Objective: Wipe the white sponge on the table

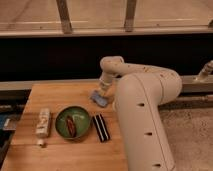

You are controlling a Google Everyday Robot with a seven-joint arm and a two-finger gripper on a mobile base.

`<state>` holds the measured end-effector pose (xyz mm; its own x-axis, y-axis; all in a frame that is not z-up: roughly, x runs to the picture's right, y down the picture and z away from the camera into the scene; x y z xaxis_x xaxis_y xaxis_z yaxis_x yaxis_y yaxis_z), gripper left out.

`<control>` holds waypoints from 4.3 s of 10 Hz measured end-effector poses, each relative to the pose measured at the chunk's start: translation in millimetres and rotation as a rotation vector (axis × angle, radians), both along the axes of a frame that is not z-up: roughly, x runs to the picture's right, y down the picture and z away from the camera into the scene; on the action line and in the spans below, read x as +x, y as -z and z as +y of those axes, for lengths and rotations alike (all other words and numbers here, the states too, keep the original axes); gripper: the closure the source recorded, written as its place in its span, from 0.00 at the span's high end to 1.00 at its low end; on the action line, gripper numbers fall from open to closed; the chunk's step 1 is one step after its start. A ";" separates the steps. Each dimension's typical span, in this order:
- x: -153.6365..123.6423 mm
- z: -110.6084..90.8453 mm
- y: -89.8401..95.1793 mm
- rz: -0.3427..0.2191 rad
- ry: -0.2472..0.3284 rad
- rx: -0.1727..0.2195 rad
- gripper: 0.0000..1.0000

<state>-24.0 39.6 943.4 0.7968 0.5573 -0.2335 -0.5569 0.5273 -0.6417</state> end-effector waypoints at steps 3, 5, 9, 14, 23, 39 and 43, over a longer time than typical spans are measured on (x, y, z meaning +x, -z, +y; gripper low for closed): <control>-15.1 20.7 18.2 -0.041 0.052 -0.022 0.00; -6.9 36.9 38.5 -0.038 0.066 -0.033 0.00; 48.1 39.8 47.1 0.095 0.053 -0.032 0.00; 62.5 8.4 13.5 0.165 0.020 -0.012 0.00; -17.5 30.1 64.2 -0.042 0.140 0.014 0.00; -18.8 -5.1 54.4 -0.033 0.228 0.045 0.00; -21.7 27.4 88.7 -0.094 0.257 0.018 0.00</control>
